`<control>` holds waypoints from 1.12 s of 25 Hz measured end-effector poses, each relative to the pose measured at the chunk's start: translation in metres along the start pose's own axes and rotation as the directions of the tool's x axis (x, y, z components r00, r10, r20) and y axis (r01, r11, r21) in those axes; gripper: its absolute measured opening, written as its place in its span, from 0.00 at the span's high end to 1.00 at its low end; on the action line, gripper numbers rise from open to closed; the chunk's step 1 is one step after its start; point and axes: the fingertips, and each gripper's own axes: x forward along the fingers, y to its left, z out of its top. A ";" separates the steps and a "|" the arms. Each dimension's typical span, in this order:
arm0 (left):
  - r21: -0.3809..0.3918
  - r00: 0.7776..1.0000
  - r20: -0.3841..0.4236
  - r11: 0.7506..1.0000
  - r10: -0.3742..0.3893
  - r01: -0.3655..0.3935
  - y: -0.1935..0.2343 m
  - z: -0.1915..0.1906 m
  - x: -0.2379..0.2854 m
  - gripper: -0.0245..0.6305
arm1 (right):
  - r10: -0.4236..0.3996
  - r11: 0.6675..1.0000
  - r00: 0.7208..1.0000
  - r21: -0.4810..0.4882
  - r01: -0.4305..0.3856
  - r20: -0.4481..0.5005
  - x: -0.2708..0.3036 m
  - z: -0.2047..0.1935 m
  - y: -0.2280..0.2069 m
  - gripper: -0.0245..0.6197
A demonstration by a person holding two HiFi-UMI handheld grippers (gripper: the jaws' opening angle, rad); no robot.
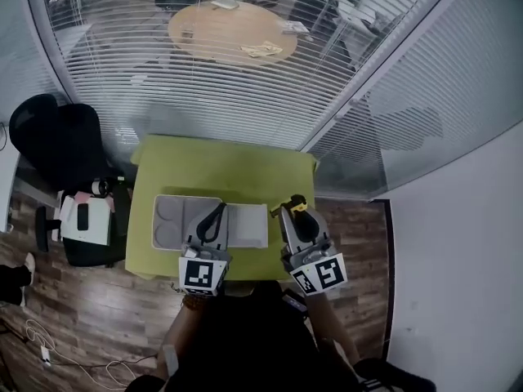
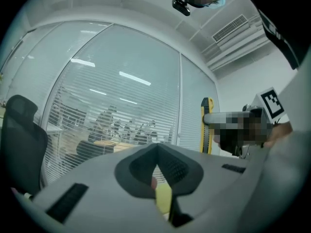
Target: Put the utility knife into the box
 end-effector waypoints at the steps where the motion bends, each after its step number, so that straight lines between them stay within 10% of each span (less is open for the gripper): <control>1: 0.005 1.000 -0.004 1.000 0.001 -0.001 0.004 0.001 -0.001 0.95 | -0.003 1.000 1.000 0.006 0.003 -0.001 0.001 0.000 -0.001 0.86; 28: 0.166 0.998 0.002 0.984 0.061 -0.061 0.010 -0.016 -0.013 0.95 | 0.086 0.991 0.996 0.104 -0.083 -0.024 0.029 -0.042 -0.019 0.86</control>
